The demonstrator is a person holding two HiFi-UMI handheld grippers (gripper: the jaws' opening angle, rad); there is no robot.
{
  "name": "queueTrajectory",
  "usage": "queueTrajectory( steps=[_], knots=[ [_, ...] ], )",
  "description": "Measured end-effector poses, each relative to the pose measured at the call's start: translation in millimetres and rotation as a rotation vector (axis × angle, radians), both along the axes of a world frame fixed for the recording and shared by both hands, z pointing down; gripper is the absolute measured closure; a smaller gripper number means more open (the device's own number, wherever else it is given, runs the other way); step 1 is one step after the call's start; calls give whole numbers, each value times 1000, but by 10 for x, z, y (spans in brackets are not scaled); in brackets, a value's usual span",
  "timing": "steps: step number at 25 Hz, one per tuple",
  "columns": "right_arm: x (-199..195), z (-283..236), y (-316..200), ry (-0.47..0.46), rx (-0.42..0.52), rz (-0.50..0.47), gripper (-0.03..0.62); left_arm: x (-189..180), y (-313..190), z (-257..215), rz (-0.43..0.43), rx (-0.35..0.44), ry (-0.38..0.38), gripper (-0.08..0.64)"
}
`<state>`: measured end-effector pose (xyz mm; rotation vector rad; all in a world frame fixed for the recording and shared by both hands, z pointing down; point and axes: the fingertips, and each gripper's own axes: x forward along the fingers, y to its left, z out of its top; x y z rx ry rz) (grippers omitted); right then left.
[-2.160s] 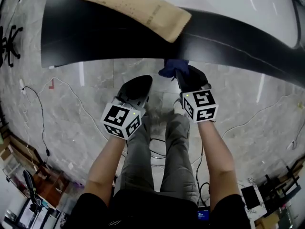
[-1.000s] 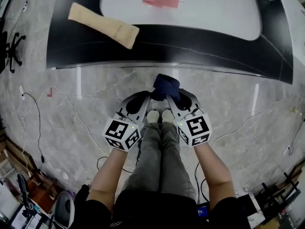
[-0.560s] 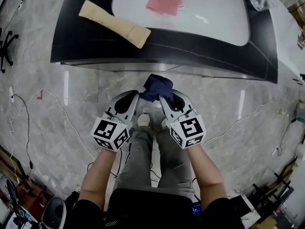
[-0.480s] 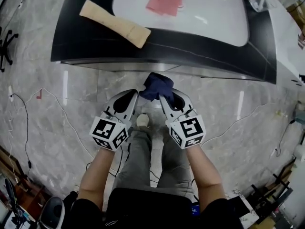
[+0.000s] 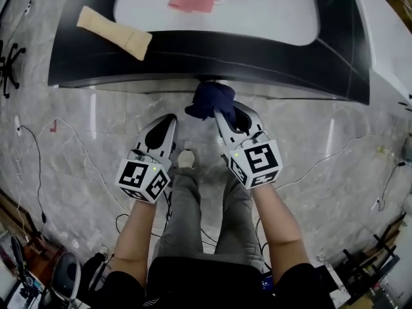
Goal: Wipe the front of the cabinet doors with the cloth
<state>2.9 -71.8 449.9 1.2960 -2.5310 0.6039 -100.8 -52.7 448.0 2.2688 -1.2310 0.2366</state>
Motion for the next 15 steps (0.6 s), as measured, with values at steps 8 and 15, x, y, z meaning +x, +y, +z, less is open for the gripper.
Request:
queueTrajectory(
  steps=[8,15],
  knots=[
    [690,-4,-58,0,8,11,522,828,7,-25,56,7,10,543],
    [1364,72,52,0,-17,60,522,1464,-1,52,114,2,0,543]
  ],
)
